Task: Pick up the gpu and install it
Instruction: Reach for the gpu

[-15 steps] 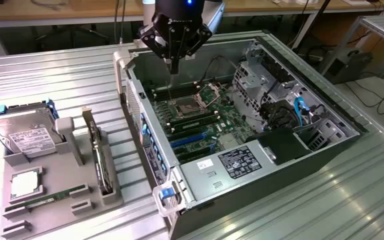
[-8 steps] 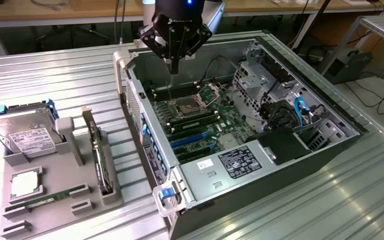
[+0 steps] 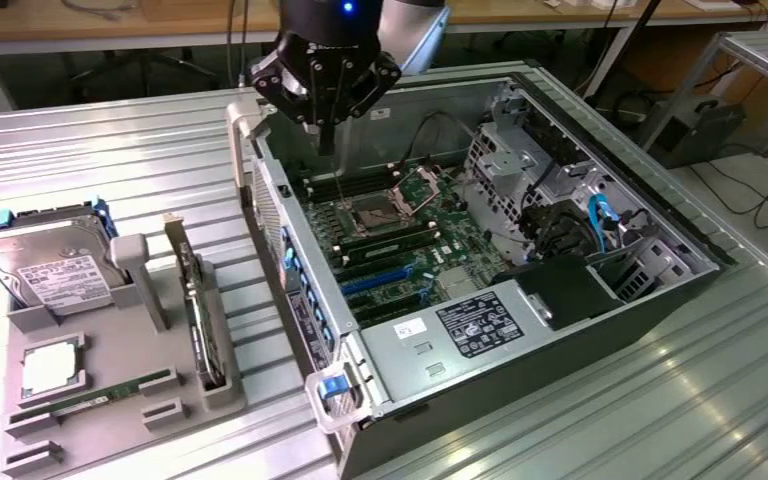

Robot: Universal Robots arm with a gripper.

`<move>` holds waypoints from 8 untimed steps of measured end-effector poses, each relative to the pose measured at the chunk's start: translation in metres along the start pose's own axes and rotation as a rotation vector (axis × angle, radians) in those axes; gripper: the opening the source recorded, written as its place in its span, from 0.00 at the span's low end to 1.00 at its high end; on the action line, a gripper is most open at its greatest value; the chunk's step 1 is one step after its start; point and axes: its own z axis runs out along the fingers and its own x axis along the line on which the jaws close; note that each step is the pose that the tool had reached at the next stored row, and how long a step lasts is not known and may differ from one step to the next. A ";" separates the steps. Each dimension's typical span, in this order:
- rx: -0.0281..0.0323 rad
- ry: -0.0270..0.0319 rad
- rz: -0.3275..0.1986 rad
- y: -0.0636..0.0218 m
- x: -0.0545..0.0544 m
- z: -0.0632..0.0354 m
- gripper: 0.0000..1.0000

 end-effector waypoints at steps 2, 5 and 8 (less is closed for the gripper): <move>0.0001 0.0001 0.000 -0.0053 0.016 -0.0007 0.11; 0.0002 0.0001 0.000 -0.0138 0.032 -0.0013 0.11; 0.0001 0.0001 0.000 -0.0203 0.042 -0.0015 0.11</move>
